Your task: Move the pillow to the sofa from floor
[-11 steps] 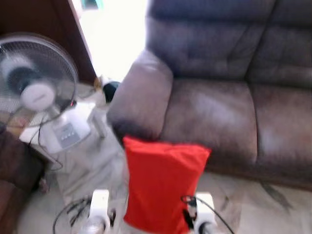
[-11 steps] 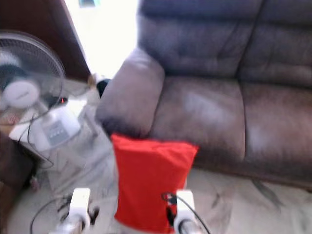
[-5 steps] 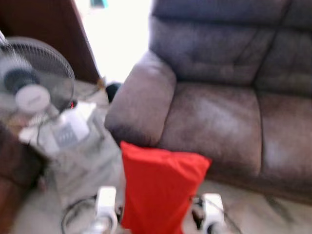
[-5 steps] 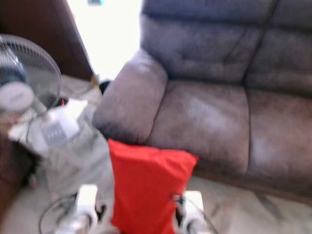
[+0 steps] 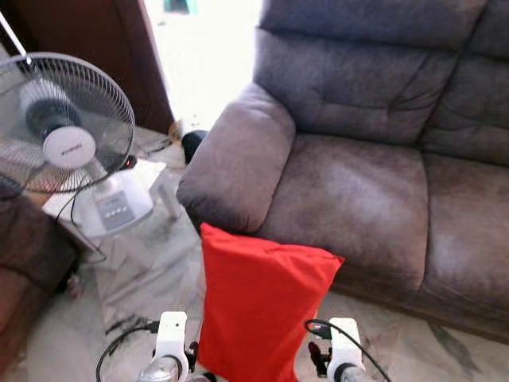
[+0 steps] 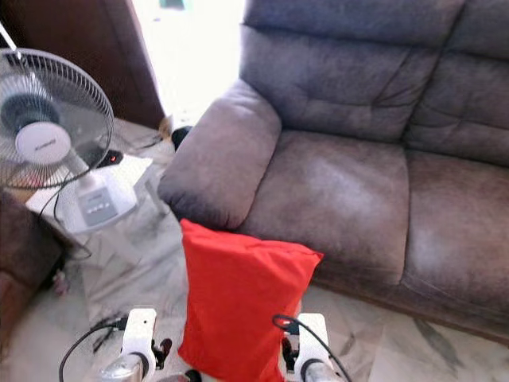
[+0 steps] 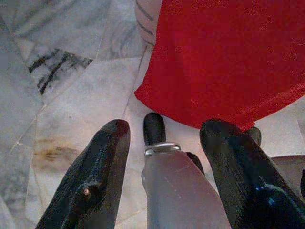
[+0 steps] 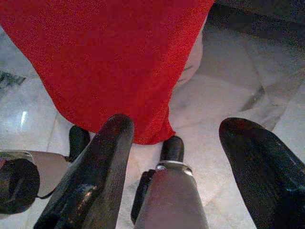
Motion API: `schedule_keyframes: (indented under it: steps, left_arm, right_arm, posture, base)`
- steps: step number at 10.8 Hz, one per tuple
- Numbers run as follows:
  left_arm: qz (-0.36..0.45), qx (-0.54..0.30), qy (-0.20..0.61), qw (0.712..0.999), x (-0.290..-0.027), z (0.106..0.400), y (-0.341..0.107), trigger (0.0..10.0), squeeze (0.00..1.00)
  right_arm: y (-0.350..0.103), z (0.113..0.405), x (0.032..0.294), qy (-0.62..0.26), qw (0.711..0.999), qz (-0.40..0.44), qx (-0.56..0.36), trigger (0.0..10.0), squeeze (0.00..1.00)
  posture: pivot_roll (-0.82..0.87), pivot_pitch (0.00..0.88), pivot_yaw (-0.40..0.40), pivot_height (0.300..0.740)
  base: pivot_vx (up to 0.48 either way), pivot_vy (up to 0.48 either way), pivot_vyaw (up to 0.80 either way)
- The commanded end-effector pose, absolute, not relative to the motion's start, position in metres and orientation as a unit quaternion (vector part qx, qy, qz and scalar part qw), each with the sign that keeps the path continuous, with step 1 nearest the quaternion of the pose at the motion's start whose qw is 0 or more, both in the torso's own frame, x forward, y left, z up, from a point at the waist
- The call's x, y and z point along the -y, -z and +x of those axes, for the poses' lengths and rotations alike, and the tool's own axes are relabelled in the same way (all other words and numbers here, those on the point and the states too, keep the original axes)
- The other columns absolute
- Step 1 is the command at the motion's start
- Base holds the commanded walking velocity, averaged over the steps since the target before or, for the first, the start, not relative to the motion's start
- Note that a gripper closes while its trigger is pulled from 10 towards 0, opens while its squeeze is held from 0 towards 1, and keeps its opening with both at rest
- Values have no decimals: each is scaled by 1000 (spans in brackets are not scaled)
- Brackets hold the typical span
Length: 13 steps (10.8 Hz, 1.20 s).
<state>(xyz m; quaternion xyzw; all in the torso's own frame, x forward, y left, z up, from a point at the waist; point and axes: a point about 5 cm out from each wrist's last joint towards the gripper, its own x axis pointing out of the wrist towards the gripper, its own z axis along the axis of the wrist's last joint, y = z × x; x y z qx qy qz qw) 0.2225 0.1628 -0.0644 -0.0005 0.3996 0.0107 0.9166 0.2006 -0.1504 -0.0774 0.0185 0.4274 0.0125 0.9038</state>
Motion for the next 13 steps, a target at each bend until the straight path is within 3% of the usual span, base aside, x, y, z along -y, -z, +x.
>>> schedule_keyframes:
  steps: [1, 3, 6, 7, 8, 9, 13]
  left_arm:
    - [1, -411, -17, 911, -165, 216, 68, 10000, 0]
    - [2, -410, -18, 912, -166, 216, 68, 10000, 0]
    - [20, -344, -28, 938, -168, 223, 59, 10000, 0]
    - [16, -315, -47, 948, -169, 225, 56, 10000, 0]
    - [6, -288, -64, 956, -170, 226, 52, 10000, 0]
    - [27, -147, -77, 986, -211, 282, -6, 10000, 0]
    - [34, 51, -64, 996, -209, 324, -85, 10000, 0]
  right_arm:
    - [81, 195, 149, -10, 900, 26, -436, 10000, 0]
    - [80, 195, 149, -10, 900, 26, -435, 10000, 0]
    - [74, 201, 149, 1, 922, 37, -384, 10000, 0]
    - [67, 211, 158, 17, 936, 32, -349, 10000, 0]
    - [30, 258, 184, 33, 964, 31, -260, 10000, 0]
    - [11, 277, 186, 29, 977, 26, -209, 10000, 0]
    - [-37, 315, 183, 8, 995, 43, -91, 10000, 0]
  posture:
    - [127, 194, 16, 740]
    - [125, 195, 16, 740]
    - [120, 192, 12, 740]
    - [123, 188, 12, 740]
    - [120, 179, 13, 740]
    - [120, 169, 13, 740]
    - [116, 146, 6, 740]
  base:
    - [0, 0, 0]
    - [0, 0, 0]
    - [0, 0, 0]
    - [0, 0, 0]
    - [0, 0, 0]
    - [0, 0, 0]
    - [0, 0, 0]
